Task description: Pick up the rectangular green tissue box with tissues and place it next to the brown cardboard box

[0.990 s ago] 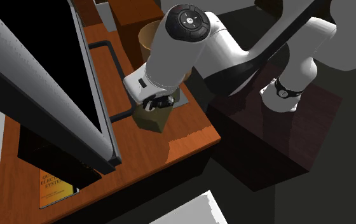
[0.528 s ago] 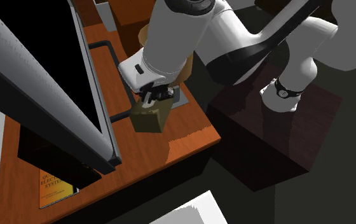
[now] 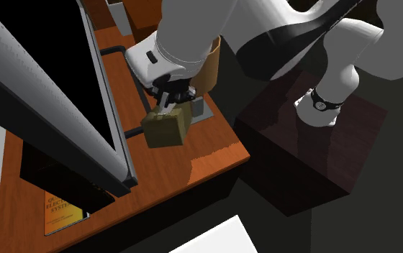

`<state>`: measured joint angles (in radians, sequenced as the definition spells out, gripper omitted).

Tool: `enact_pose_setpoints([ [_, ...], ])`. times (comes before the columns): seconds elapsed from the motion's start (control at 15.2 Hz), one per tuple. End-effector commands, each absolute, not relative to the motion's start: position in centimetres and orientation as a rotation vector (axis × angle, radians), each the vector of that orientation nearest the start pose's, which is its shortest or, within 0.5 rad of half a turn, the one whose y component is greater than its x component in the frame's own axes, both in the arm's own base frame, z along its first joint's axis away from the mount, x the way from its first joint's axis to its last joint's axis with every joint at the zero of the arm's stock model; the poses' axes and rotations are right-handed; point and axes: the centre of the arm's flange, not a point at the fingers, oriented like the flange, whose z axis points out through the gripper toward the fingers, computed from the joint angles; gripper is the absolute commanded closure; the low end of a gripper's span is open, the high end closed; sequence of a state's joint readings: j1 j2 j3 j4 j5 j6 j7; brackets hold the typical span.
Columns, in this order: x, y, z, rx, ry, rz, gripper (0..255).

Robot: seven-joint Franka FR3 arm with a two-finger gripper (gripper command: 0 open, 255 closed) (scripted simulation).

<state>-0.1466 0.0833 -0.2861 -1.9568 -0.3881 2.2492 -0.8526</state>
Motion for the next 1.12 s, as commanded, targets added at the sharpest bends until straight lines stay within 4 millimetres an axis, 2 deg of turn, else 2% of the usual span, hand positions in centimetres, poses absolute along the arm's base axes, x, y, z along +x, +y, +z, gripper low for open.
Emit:
enact_pose_setpoints([
  [0.0, 53.9, -25.6, 47.0, -3.367, -1.109, 0.078, 255],
  [1.06, 53.9, -25.6, 55.5, -3.367, -1.109, 0.078, 255],
])
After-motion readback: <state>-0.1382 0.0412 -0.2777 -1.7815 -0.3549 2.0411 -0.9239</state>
